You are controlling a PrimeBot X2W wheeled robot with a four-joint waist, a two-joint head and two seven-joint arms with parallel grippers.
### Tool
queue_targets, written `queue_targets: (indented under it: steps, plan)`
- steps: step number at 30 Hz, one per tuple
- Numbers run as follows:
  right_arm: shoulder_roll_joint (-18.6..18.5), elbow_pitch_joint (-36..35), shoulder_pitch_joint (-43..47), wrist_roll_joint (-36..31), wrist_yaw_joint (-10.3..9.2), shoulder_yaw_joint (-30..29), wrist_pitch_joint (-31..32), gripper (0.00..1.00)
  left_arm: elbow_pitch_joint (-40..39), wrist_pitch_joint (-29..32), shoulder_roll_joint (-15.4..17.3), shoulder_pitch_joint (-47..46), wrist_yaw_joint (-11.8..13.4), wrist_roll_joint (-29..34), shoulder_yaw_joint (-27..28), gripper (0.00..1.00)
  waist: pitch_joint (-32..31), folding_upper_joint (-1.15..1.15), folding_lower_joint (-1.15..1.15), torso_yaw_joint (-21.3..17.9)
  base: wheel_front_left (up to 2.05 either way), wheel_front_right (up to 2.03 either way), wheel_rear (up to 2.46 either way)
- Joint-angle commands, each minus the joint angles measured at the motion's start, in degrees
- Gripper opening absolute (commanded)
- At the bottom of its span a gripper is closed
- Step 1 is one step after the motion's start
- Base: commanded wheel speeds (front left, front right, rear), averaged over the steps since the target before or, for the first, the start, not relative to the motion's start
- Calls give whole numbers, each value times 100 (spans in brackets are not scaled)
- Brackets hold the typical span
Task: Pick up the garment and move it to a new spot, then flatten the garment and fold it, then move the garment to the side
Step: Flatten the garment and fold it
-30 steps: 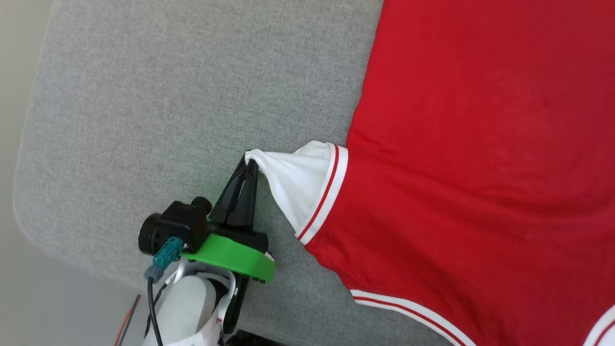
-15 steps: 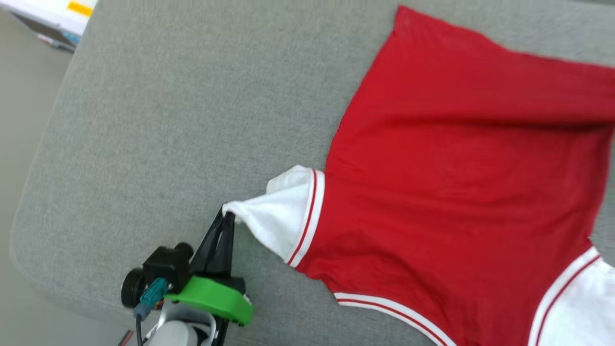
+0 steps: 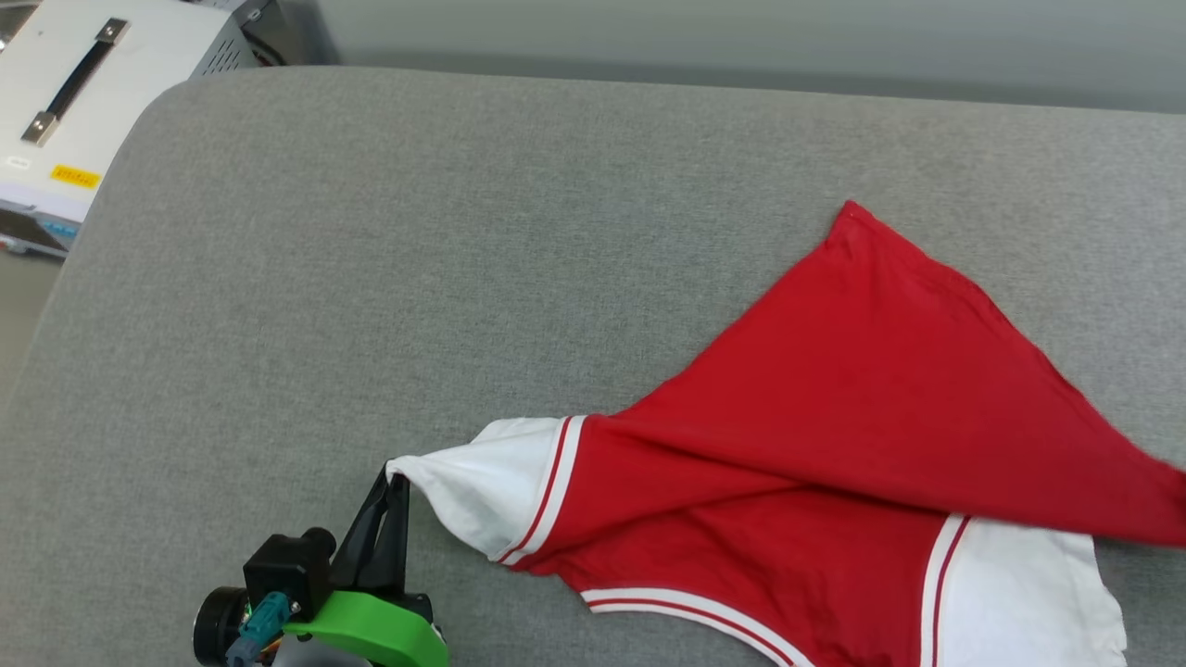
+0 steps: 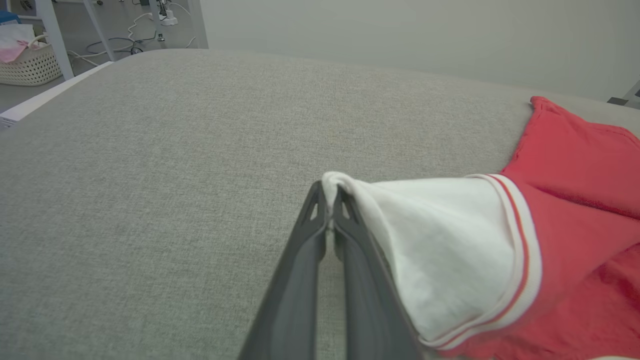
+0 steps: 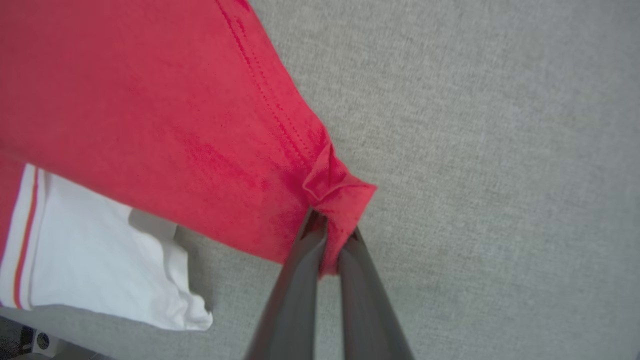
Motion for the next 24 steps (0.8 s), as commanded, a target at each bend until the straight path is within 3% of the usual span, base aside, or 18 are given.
queue_targets:
  steps: [1, 6, 13, 14, 15, 24]
  plan:
    - [89, -41, 277, -5, -3, 18, -8, 0, -17, 11, 65, 105, 46, -25, 34, 0, -296, 0, 0, -302, 0, 0, 0]
    - [452, -83, 1151, -140, -3, 243, 100, 0, -77, 64, 103, 205, 80, -63, 44, 0, -362, 0, 0, -377, 0, 0, 0]
    - [994, 22, 1652, -213, -3, 314, 137, 0, -147, 126, 150, 269, 129, -101, 39, 0, -446, 0, 0, -404, 0, 0, 0]
    - [1026, 30, 1629, -212, -3, 223, 94, 23, -158, 133, 156, 283, 135, -103, 38, 0, -453, 0, 0, -410, 0, 0, 0]
    - [1060, 30, 1580, -217, -3, 81, 17, 100, -173, 144, 163, 296, 140, -102, 29, 0, -458, 0, 0, -410, 0, 0, 0]
    - [1035, -908, 1231, -218, -3, -1347, -608, 100, -307, 192, 143, 262, 162, -59, -126, 0, -453, 0, 0, -251, 0, 0, 0]
